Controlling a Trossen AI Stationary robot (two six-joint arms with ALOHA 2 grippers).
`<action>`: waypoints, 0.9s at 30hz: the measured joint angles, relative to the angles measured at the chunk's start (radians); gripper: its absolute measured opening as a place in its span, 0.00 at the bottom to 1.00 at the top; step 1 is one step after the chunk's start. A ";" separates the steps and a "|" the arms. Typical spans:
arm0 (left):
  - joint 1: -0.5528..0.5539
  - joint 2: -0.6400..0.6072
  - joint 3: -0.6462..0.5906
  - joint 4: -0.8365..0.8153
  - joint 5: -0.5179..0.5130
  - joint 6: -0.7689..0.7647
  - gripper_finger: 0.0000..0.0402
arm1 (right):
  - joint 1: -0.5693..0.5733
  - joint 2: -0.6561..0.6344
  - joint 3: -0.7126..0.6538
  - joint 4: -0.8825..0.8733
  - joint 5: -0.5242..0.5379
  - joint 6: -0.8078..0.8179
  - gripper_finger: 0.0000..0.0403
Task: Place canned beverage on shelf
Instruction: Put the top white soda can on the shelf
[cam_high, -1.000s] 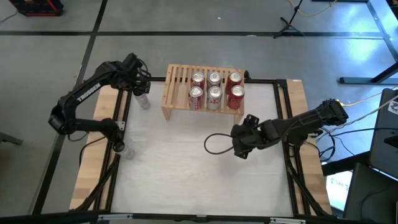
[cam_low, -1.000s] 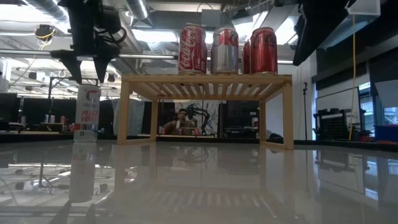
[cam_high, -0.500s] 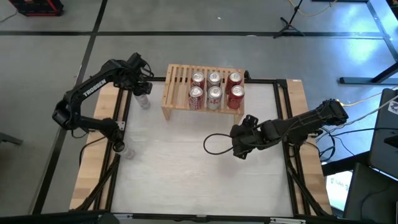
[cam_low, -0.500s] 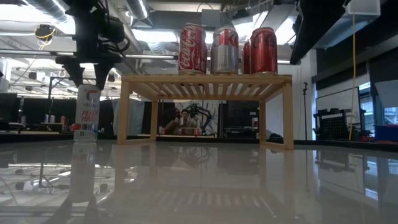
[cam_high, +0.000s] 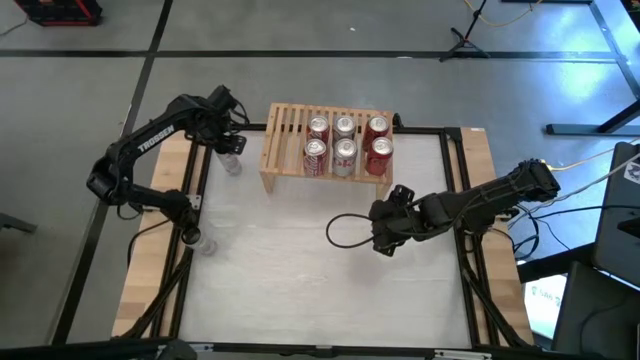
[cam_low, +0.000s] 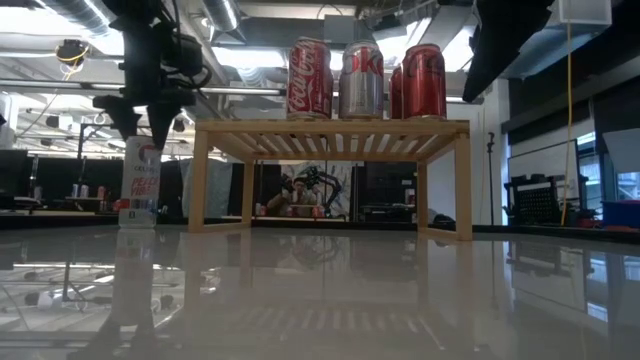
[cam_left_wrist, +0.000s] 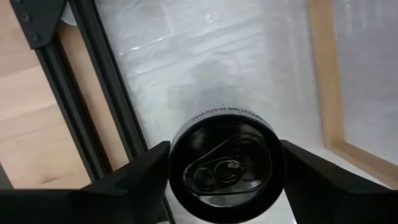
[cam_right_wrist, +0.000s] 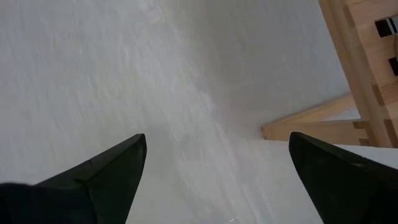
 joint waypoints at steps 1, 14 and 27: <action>0.000 0.000 0.000 -0.001 0.005 0.006 0.63 | 0.000 0.000 0.000 0.000 0.000 0.000 0.95; -0.085 -0.032 0.233 -0.177 -0.006 0.065 0.56 | 0.000 0.000 0.000 0.005 0.008 -0.019 0.95; -0.162 -0.033 0.646 -0.196 0.027 0.133 0.56 | 0.000 0.000 0.000 0.030 0.024 -0.024 0.95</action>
